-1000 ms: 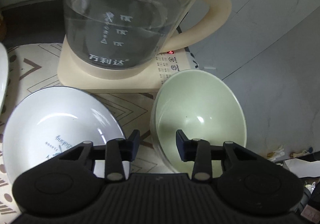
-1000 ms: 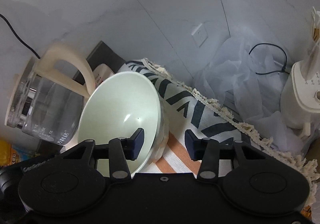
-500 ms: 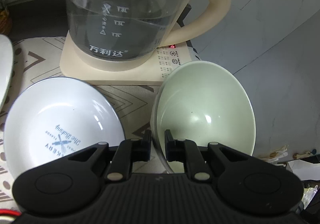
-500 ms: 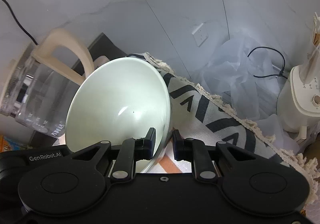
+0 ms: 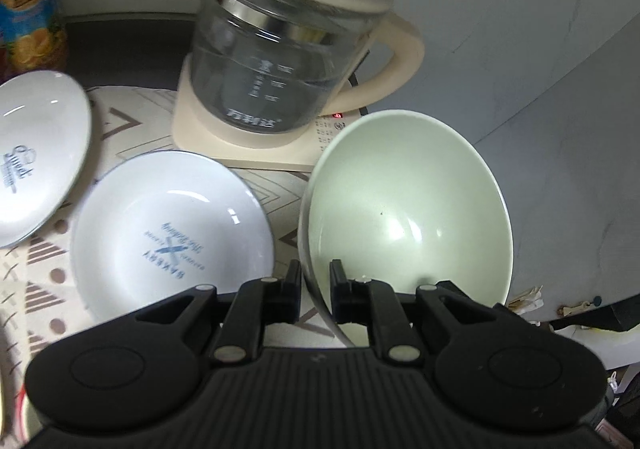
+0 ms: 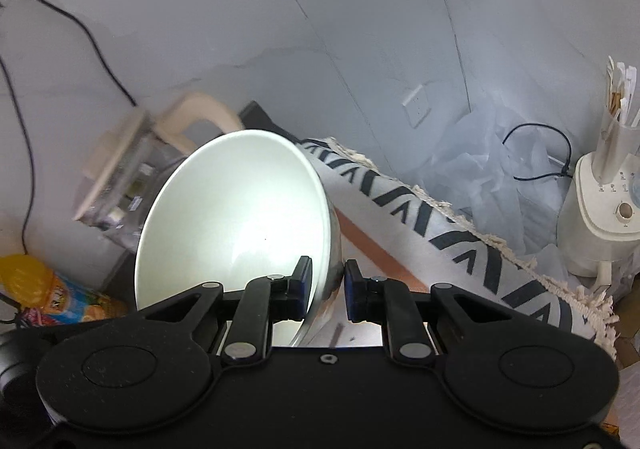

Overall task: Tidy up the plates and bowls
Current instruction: 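Grasp the rim of the smaller pale green bowl with both grippers, then carry the smaller pale green bowl and lower it onto the bowl stack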

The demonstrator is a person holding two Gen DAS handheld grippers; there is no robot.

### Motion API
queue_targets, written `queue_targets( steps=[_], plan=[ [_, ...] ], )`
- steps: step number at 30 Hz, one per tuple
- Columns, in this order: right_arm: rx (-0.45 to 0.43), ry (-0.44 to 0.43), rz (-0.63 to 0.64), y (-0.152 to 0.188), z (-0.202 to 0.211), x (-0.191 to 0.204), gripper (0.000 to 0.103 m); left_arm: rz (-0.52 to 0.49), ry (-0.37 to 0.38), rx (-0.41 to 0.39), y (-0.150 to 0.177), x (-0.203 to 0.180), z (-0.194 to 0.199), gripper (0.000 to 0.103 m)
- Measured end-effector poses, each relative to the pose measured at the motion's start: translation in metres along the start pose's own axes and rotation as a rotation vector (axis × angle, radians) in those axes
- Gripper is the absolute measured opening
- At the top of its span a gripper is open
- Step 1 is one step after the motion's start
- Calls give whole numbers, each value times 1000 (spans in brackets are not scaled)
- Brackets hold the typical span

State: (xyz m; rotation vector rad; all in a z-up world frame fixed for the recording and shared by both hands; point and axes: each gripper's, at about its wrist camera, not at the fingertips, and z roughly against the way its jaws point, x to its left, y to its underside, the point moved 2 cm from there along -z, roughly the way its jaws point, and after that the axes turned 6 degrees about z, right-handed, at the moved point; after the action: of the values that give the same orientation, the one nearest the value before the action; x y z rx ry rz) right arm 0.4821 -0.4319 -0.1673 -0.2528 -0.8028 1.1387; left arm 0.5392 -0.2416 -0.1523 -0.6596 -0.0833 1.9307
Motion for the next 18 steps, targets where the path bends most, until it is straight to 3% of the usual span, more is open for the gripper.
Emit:
queue_targets(
  steps=[7, 18],
  plan=[
    [-42, -20, 9, 17, 30, 20, 17, 0, 25, -34, 7, 21, 44, 12],
    [-28, -33, 24, 61, 66, 49, 17, 33, 20, -49, 27, 63, 94, 12]
  ],
)
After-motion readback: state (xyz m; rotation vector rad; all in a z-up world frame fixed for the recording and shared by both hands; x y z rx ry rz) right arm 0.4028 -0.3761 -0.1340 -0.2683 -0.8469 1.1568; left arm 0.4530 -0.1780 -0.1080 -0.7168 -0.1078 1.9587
